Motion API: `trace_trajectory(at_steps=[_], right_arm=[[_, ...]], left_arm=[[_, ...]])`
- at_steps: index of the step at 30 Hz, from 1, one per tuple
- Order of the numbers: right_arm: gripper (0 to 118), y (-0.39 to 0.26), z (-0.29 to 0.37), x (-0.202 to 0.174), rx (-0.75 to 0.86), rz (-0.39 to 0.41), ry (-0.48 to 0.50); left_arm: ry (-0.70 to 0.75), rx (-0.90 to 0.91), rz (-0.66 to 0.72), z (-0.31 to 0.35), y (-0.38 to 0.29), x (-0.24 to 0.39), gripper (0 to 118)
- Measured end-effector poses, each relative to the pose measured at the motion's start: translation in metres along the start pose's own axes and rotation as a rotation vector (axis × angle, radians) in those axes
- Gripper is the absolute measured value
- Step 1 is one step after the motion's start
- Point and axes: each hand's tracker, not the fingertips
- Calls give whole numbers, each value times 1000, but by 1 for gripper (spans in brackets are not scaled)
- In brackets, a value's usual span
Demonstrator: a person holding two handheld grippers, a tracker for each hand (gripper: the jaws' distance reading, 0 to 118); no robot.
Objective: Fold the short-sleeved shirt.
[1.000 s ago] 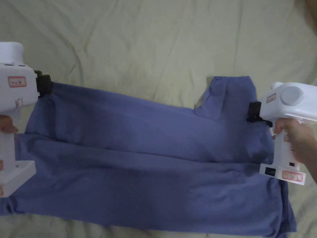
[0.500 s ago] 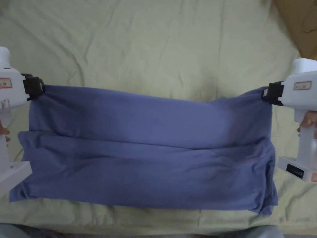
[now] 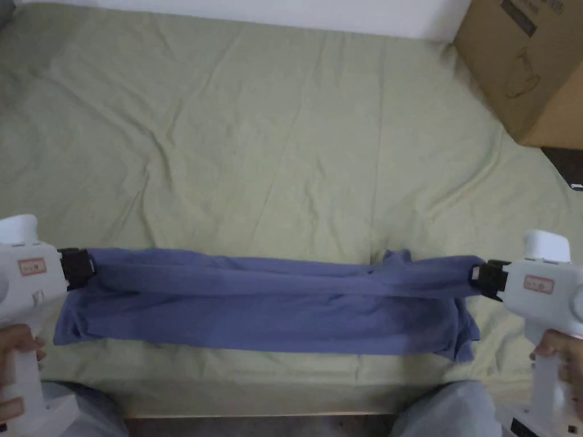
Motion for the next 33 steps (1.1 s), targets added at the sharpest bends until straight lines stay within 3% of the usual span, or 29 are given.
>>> trace_trajectory(at_steps=[2, 4, 5, 6, 9, 13, 17, 22, 24, 26, 27, 29, 30, 33], right_arm=[[22, -17, 4, 4, -21, -17, -16], [68, -27, 10, 11, -41, -32, -43], [99, -28, 13, 17, -54, -35, -57], [116, -28, 17, 20, -66, -39, -76], [113, -17, 46, 25, 49, -34, -106], [113, 18, 88, 9, 226, 16, -96], [114, 44, 121, -20, 435, 100, -80], [115, 50, 138, -58, 625, 138, -60], [112, 48, 137, -69, 653, 139, -48], [94, 44, 136, -81, 677, 141, -37], [64, 43, 134, -85, 677, 145, -28], [17, 41, 128, -90, 670, 155, -12], [2, 41, 125, -92, 663, 157, -9], [0, 36, 122, -99, 671, 150, -1]], left_arm=[[38, -15, 9, 3, -14, -9, 61], [66, -12, 31, 8, -22, -16, 90], [83, -9, 39, 12, -24, -21, 97], [103, -3, 50, 17, -24, -24, 99], [125, 64, 44, 37, -10, -25, 99], [143, 276, -78, 74, 23, 3, 99], [124, 476, -194, 102, 42, 41, 99], [94, 619, -314, 119, 44, 85, 98], [86, 655, -350, 119, 40, 98, 96], [47, 686, -371, 120, 35, 109, 81], [38, 687, -376, 120, 32, 114, 58], [16, 679, -374, 116, 31, 119, 9], [7, 672, -370, 114, 31, 121, 0], [-57, 632, -343, 110, 28, 121, 0]])
